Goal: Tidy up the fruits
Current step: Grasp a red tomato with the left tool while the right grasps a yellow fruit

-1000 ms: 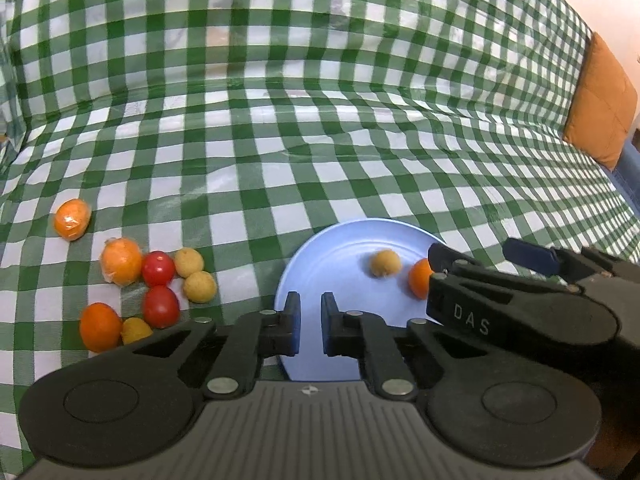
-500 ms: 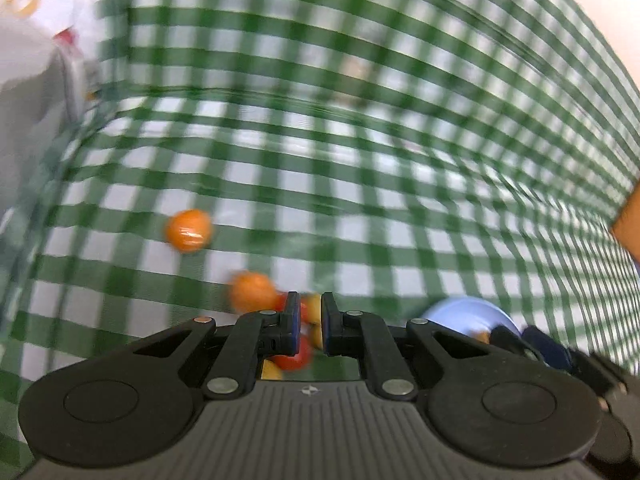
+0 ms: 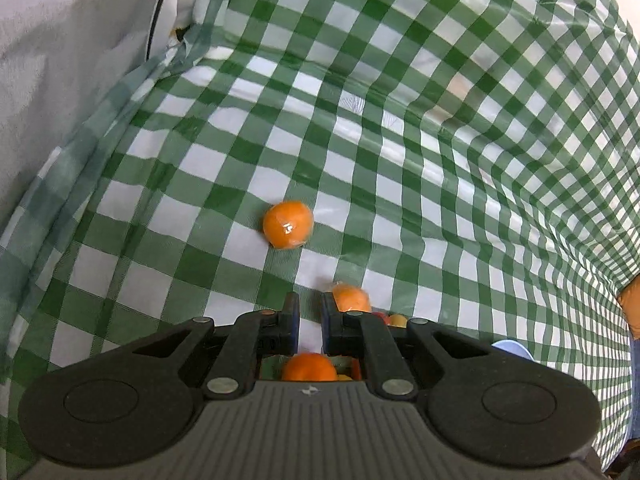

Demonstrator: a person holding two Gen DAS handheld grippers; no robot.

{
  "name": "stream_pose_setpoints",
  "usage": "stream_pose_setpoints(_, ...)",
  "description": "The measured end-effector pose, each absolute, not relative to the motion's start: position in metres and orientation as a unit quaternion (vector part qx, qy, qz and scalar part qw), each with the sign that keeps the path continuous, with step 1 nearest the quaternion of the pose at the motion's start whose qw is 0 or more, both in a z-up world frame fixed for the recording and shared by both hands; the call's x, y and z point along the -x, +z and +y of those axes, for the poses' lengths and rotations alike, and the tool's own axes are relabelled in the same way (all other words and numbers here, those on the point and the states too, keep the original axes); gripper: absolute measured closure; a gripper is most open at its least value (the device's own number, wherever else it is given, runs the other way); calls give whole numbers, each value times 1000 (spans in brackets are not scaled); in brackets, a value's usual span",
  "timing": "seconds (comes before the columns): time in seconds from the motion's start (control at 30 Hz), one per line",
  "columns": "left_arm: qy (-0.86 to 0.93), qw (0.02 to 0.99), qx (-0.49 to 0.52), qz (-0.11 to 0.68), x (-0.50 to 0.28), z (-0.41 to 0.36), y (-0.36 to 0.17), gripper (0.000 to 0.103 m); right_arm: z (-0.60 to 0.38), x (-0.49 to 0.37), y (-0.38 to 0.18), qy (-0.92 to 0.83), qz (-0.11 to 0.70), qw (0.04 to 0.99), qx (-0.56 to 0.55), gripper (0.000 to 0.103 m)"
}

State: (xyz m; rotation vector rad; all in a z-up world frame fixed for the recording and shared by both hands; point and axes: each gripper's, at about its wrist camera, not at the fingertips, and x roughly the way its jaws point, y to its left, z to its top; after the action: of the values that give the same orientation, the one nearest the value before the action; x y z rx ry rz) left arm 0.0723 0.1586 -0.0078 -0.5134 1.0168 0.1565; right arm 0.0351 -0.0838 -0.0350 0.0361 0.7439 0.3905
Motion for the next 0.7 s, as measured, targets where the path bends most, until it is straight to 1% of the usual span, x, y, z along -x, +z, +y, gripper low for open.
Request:
stream_pose_setpoints(0.3, -25, 826, 241, 509, -83, 130, -25, 92, -66, -51, -54, 205, 386, 899, -24, 68)
stream_pose_setpoints(0.53, -31, 814, 257, 520, -86, 126, -35, 92, -56, -73, -73, 205, 411, 888, -4, 68)
stream_pose_setpoints(0.6, -35, 811, 258, 524, -91, 124, -37, 91, -53, -76, -76, 210, 419, 884, 3, 76)
stream_pose_setpoints(0.7, -33, 807, 256, 531, -94, 122, -40, 89, -53, -73, -74, 214, 416, 884, 20, 76)
